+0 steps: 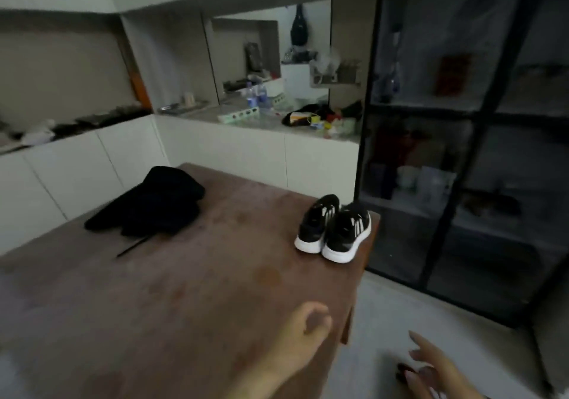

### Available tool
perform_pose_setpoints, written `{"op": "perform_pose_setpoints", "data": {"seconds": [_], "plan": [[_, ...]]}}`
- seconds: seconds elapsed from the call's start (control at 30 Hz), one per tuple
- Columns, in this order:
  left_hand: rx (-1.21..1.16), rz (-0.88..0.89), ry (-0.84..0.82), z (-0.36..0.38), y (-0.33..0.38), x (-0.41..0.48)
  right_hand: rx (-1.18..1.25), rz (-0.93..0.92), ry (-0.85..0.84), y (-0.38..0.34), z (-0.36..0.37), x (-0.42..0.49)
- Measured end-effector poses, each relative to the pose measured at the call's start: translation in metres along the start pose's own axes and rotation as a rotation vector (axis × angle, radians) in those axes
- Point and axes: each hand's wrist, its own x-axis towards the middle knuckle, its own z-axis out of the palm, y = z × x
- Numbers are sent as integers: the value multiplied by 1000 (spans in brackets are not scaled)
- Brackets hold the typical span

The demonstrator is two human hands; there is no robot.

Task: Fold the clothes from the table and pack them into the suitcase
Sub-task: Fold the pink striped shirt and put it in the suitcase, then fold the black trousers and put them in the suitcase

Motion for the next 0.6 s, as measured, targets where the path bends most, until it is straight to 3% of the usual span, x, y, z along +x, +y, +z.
{"op": "perform_pose_setpoints", "data": {"seconds": [0.1, 0.2, 0.3, 0.47, 0.6], "plan": [[68, -31, 127, -84, -48, 36, -119, -136, -98, -85, 45, 20], [128, -46, 139, -170, -91, 73, -139, -114, -195, -157, 110, 71], [216, -90, 173, -254, -126, 110, -105, -228, -243, -211, 180, 113], [428, -167, 327, -375, -185, 169, -169, -196, -367, -275, 275, 175], [519, -317, 406, -430, -247, 203, -240, -176, -464, -295, 325, 200]]}}
